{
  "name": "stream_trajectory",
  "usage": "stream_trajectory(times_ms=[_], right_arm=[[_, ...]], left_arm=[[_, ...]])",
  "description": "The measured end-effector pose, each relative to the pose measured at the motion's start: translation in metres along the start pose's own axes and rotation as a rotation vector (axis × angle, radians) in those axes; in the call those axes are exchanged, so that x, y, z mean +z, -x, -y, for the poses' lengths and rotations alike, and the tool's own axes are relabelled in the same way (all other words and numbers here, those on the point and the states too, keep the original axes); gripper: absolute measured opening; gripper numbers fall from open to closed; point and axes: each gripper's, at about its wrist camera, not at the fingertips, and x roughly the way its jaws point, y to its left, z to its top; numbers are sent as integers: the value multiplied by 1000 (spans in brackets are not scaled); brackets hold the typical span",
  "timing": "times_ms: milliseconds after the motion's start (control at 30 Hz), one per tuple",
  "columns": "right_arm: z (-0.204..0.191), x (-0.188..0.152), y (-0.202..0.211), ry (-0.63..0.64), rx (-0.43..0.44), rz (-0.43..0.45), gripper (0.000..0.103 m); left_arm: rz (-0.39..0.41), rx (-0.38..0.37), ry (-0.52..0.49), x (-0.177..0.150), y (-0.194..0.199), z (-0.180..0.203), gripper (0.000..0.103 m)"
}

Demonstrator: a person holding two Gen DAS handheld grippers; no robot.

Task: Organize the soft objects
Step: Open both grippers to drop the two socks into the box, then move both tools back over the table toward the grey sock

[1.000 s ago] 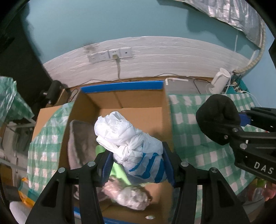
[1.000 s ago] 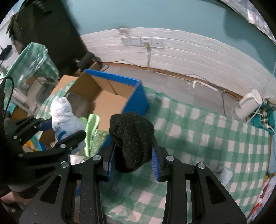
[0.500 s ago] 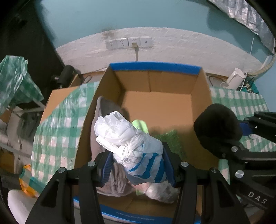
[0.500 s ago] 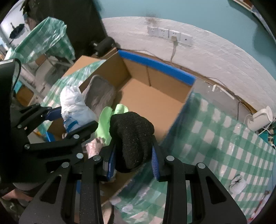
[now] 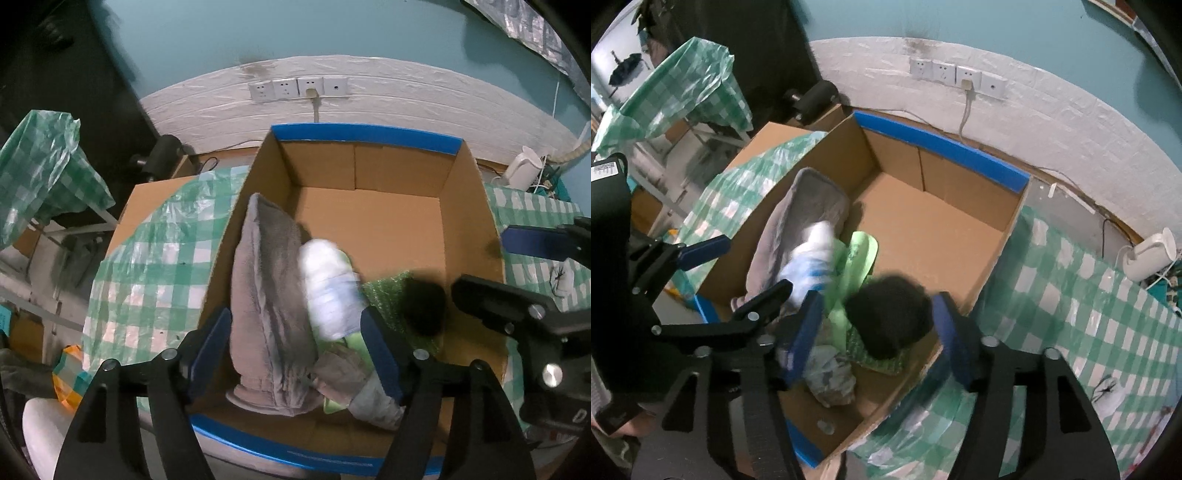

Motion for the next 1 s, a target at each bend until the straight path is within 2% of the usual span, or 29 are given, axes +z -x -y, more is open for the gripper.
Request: stream_trajectory(times_ms=[300, 567, 1000], right_arm=[[9, -5, 7, -24, -16, 14, 68], [33, -16, 22, -67, -37, 37, 68], [84, -46, 45, -125, -92, 52, 68]], left_arm=[[37, -5, -21, 1, 9, 12, 76], [84, -8, -54, 3, 23, 32, 76], [140, -59, -116, 4, 50, 86, 76]])
